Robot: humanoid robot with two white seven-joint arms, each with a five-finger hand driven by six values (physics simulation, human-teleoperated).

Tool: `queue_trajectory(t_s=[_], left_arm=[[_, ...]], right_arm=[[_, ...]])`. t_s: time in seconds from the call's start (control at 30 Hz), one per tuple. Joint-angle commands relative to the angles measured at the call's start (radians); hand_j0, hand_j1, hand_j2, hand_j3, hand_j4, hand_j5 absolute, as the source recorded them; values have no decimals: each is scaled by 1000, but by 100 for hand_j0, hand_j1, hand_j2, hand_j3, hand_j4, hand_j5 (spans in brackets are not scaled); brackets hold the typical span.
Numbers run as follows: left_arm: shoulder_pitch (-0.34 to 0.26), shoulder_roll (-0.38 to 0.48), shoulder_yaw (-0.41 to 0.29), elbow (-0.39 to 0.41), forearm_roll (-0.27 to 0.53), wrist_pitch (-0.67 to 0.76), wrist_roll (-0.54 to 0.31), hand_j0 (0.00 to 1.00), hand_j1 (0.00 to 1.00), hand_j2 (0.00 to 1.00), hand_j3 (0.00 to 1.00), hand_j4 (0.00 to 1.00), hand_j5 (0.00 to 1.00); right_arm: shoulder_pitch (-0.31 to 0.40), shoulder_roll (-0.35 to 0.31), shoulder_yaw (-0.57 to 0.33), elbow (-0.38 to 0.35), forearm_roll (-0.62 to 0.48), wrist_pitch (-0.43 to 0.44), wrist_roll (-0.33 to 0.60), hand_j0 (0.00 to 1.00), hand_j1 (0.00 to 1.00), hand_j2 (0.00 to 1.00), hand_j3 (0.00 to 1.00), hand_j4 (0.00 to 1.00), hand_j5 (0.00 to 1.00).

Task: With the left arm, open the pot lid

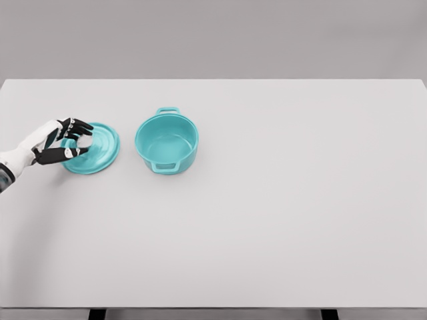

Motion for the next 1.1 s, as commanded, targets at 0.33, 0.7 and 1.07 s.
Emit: queue_trajectory(t_s=[0.33,0.7,1.07], left_arm=[[2,2,-1,0,3,0,0,81,81,81,81,81,81],[0,2,-1,-2,1,0,0,90,90,90,90,90,90],[0,3,1,-2,0,0,0,100,100,100,100,100,100]], right_arm=[[0,0,0,0,0,0,0,100,100,100,100,100,100],[0,0,0,0,0,0,0,100,100,100,100,100,100],[0,0,0,0,0,-1,0,100,100,100,100,100,100]])
